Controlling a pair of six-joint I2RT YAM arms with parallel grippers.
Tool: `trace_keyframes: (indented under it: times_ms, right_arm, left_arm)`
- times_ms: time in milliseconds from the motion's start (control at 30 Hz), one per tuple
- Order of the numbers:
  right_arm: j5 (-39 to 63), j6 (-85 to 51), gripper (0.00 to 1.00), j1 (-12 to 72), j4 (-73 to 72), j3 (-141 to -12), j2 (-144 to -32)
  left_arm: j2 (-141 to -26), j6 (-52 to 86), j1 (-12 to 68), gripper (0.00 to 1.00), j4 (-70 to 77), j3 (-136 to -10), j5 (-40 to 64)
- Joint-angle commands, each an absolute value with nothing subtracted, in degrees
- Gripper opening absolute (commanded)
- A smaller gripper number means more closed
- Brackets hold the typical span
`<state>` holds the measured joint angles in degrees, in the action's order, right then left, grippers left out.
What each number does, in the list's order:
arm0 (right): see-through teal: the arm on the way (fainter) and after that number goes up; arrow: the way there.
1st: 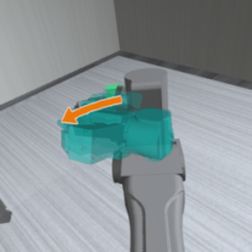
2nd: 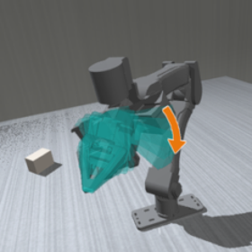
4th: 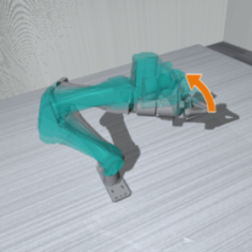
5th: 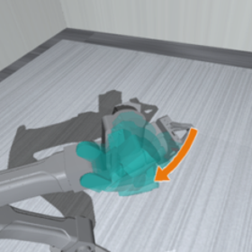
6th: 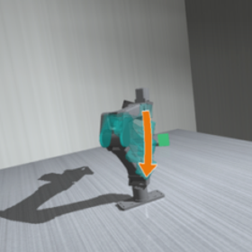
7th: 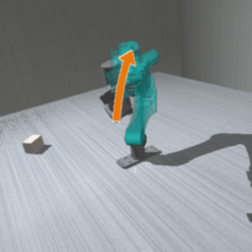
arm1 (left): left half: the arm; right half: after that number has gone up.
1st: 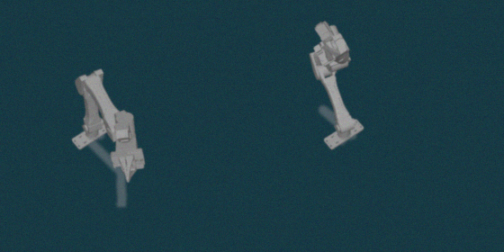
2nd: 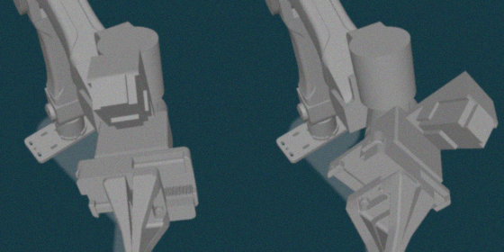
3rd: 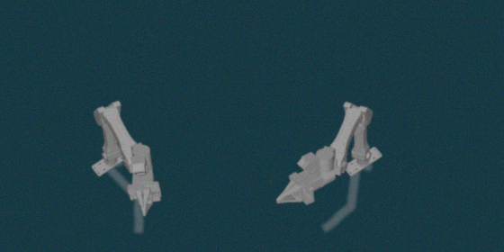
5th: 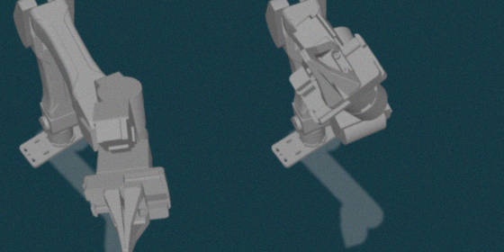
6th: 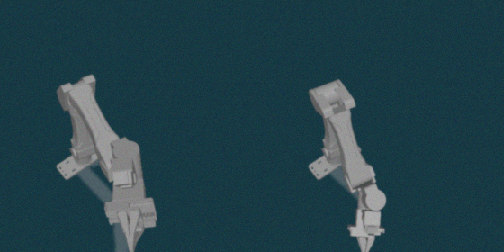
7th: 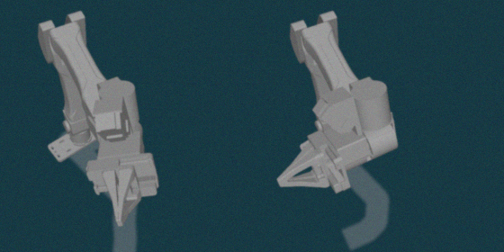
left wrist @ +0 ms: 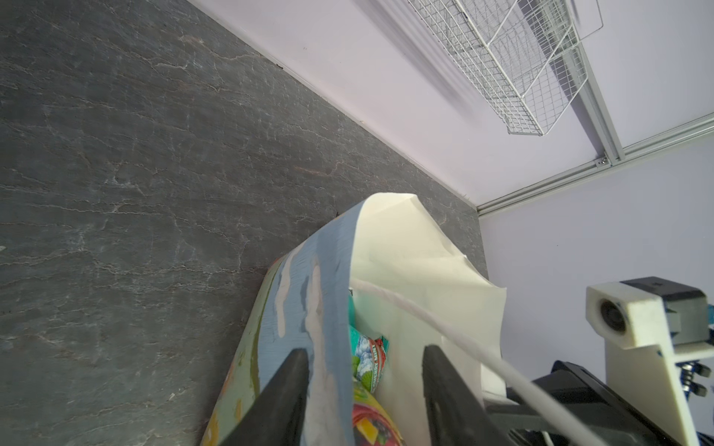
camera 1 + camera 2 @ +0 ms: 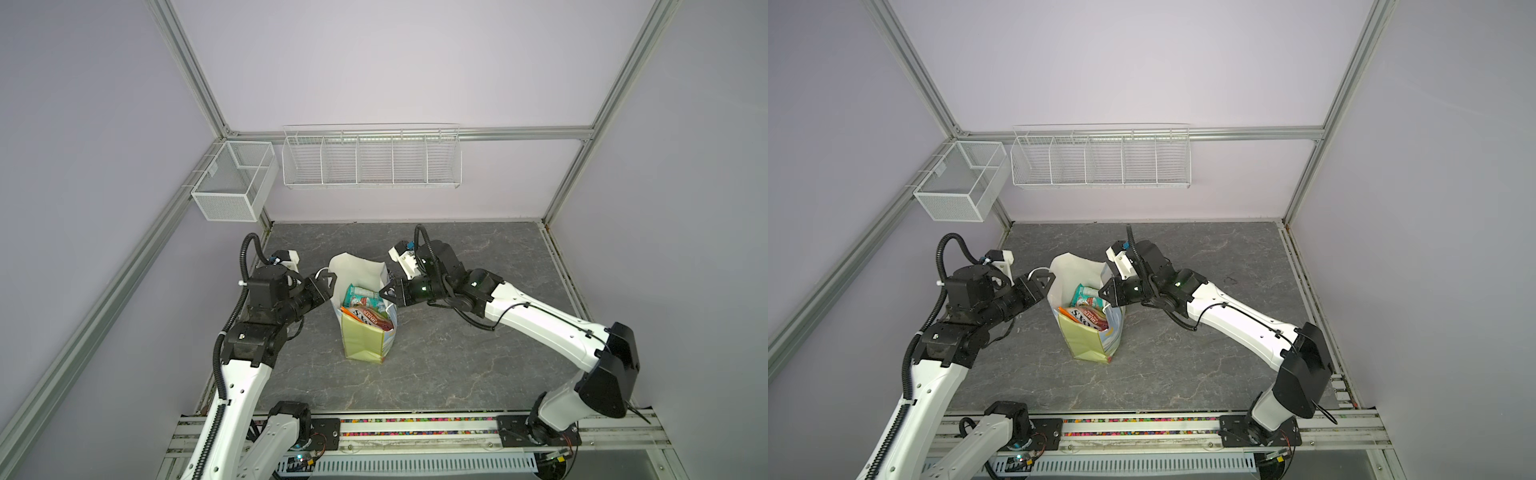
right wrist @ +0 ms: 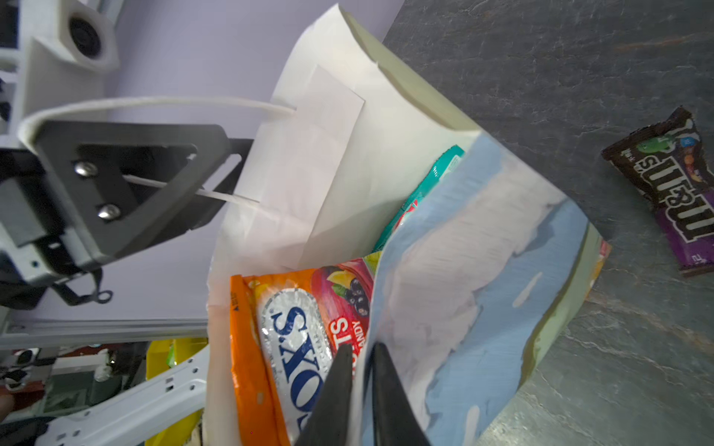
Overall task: Place the snacks into the paper bag
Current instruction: Shake the paper bag at the center of the table.
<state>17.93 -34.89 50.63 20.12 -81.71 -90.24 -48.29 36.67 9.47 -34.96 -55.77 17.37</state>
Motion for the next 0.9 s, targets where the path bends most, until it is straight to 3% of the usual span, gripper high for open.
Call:
trace_keyframes:
  times_ms: [0, 67, 200, 267, 333, 400, 500, 867]
  right_arm:
    - [19.8, -33.9, 0.16, 50.1, 19.8, -84.7, -89.3]
    - [19.7, -33.3, 0.16, 49.9, 19.9, -84.7, -88.7]
    - [18.5, -33.7, 0.19, 48.9, 19.7, -81.5, -87.6]
    - [19.4, -34.4, 0.28, 47.9, 19.6, -80.1, -87.2]
    - [19.7, -34.3, 0.47, 47.4, 19.8, -79.3, -86.2]
    - [19.3, -33.2, 0.69, 47.3, 20.5, -79.1, -84.6]
    - [17.3, -31.1, 0.8, 47.1, 23.7, -80.2, -82.4]
    - [4.1, -26.5, 0.9, 42.5, 32.4, -79.5, -74.5]
  left_arm:
    - [-48.4, 35.6, 9.5, 0.43, -33.5, -58.4, 16.5]
    - [-48.1, 35.7, 9.5, 0.37, -33.5, -58.4, 16.5]
    - [-46.9, 35.7, 9.5, 0.13, -33.5, -57.6, 15.5]
    - [-46.5, 35.7, 9.5, 0.05, -33.8, -57.5, 15.0]
    - [-46.4, 35.6, 9.5, 0.0, -34.1, -57.6, 14.6]
    - [-46.2, 35.6, 9.5, 0.0, -34.1, -57.7, 13.8]
    - [-45.9, 36.0, 9.5, 0.0, -33.9, -57.5, 13.0]
    - [-45.4, 36.4, 9.5, 0.0, -33.4, -57.2, 12.1]
